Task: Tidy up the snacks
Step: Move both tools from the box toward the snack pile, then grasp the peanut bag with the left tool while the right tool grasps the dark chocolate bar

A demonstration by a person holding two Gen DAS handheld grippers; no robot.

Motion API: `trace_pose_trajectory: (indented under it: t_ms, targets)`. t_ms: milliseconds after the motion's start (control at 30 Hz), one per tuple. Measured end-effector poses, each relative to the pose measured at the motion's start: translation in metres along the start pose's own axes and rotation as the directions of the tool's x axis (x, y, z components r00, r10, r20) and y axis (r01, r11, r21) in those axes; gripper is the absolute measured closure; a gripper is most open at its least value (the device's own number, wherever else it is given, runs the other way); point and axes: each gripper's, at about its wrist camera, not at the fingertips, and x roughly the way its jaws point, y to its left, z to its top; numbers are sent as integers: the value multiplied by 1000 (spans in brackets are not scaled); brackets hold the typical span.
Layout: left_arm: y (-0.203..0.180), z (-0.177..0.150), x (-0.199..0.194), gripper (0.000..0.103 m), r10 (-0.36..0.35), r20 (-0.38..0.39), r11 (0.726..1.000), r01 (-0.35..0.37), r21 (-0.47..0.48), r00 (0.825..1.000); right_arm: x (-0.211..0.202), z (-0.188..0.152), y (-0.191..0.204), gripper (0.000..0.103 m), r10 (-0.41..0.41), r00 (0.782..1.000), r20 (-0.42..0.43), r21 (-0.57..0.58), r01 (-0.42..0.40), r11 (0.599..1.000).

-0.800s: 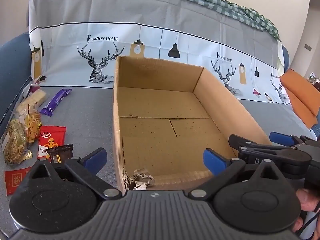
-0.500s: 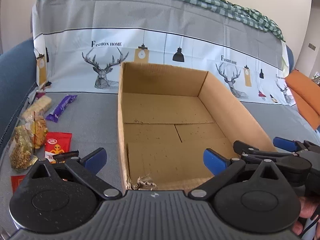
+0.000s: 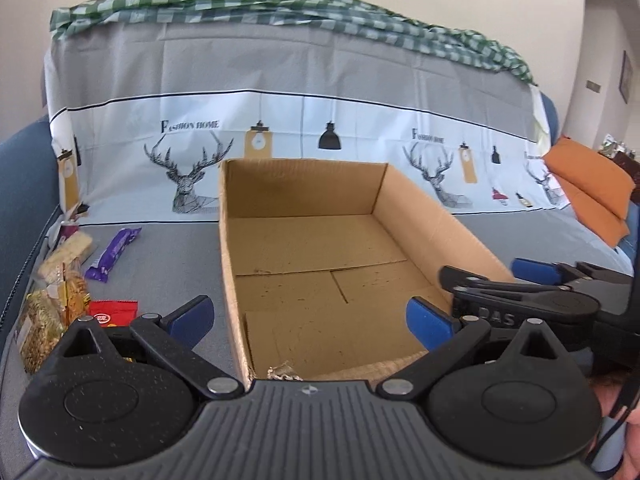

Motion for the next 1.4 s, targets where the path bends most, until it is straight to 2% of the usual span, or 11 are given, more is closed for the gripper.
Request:
trace_pose_trajectory:
  t_ms: [67,167,333,567,633,800,1000,1067,1200,1333,1400]
  targets:
    - [-1,-2,-3,2,-6,9,1000,6,9,1000,-2,1,6,20,7,1000,4,-6,-7,1000]
    - [0,-4,-7,12,-11,20,1000,11,22,1000,-6,1,17,24,7,1000,15,-29,-7,1000]
    - [8,-6,-9,35,-35,2,999,35,-13,999,-11,2,31,33,20,999,30,-41,-18,999]
    - [12,-10,-17,53,-37,7,999,37,-7,999,-20,3,49,33,23,999,48,-46,-21,999]
    - [12,-11,-19,72,-32,19,999,32,-2,999,-23,4,51,33,25,999,46,-35,-24,999]
    - [18,-13,-27,91,-27,43,1000,27,14,999,-28,7,57,33,20,998,54,9,-20,1000]
    - [49,-7,-40,91,-57,40,998,57,14,998,-33,3,82,40,91,994,59,32,-93,995]
    - [66,-5,-47,91,-65,55,998,64,14,996,-35,1,94,51,127,990,55,22,-128,992]
    - [110,-4,-50,91,23,54,1000,-24,1,998,-45,-9,125,60,243,966,92,-59,-238,969]
    - [172,-12,-43,88,146,19,979,-142,-143,989,-51,-26,158,59,384,921,69,-184,-367,912]
    - [207,-23,-35,85,166,-25,938,-165,-304,986,-55,-35,174,59,424,905,35,-259,-401,878]
